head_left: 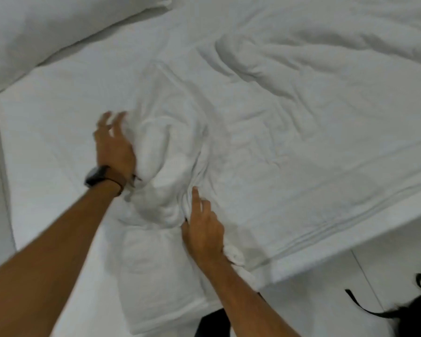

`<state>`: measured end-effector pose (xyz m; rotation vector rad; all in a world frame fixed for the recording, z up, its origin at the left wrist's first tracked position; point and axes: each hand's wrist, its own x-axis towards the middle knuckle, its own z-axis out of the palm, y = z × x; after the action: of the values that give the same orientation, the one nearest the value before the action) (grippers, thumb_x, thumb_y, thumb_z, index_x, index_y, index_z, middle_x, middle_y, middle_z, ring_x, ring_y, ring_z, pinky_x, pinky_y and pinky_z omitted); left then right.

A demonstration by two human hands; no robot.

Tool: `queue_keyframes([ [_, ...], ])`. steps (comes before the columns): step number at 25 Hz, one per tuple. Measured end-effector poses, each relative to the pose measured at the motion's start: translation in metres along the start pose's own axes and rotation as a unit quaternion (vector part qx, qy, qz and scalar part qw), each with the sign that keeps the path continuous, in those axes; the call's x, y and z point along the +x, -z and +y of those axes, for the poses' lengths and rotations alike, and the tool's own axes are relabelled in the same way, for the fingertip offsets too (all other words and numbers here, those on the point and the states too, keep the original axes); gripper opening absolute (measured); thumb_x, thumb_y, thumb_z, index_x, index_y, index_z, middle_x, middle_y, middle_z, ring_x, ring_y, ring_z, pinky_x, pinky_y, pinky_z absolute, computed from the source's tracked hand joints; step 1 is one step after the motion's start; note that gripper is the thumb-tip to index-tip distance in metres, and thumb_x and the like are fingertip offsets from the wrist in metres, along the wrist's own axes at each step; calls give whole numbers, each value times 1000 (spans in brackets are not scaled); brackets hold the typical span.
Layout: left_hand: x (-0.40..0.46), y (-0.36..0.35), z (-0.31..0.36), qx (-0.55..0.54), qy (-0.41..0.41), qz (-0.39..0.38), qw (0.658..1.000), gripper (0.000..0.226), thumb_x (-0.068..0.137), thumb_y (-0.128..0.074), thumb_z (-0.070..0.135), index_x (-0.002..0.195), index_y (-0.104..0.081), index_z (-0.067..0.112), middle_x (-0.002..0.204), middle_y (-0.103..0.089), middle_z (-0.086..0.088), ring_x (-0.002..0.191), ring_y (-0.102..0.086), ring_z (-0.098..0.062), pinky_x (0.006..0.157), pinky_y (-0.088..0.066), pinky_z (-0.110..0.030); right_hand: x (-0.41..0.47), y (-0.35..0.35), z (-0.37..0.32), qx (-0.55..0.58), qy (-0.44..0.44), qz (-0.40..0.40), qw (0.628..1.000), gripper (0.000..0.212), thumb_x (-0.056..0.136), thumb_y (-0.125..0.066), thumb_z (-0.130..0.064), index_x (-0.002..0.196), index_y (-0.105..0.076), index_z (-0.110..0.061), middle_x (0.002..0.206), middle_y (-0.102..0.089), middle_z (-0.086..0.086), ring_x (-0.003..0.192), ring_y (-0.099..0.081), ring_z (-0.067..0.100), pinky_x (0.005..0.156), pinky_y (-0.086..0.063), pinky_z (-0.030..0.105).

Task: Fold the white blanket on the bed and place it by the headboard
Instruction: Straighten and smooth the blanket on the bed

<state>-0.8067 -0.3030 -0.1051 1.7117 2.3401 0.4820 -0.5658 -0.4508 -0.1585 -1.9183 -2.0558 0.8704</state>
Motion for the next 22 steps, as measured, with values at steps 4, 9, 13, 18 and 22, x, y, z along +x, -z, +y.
queue_keyframes([
  [4, -15, -24, 17, 64, -227, -231, 944, 68, 91, -56, 5, 157, -43, 12, 168, -34, -11, 158, -21, -39, 126, -19, -55, 8, 13, 3, 54, -50, -76, 994, 89, 96, -60, -55, 169, -11, -42, 145, -52, 6, 112, -67, 31, 85, -57, 46],
  [9, -39, -20, -19, 40, -209, -254, 944, 72, 102, -21, 56, 166, -22, 22, 175, -13, 6, 162, -3, -20, 131, -11, -46, 17, 9, -12, 105, -200, -33, 974, 81, 88, -63, -66, 158, -34, -35, 140, -67, 2, 120, -68, 32, 101, -53, 44],
  [13, -40, -4, -66, 23, -253, -264, 931, 73, 105, -22, 57, 165, -24, 17, 174, -15, 2, 162, -8, -20, 131, -13, -41, 4, -5, -46, 73, -189, -20, 979, 66, 87, -63, -50, 148, -47, -30, 117, -75, 1, 105, -72, 31, 89, -56, 42],
  [18, -60, 41, -114, -184, -171, -365, 897, 57, 111, -30, 45, 164, -25, 25, 169, -26, 10, 157, -18, -10, 129, -19, -32, -39, -72, -144, 83, -206, 6, 975, 30, 103, -44, -56, 120, -56, -34, 107, -73, -7, 98, -72, 24, 80, -49, 38],
  [22, -66, 81, -101, -249, -59, -407, 877, 74, 101, -39, 70, 164, -21, 35, 164, -35, 13, 147, -37, -11, 122, -30, -34, -79, -128, -196, 50, -171, 56, 982, 39, 104, -50, -45, 139, -56, -29, 118, -69, 1, 92, -72, 31, 74, -55, 42],
])
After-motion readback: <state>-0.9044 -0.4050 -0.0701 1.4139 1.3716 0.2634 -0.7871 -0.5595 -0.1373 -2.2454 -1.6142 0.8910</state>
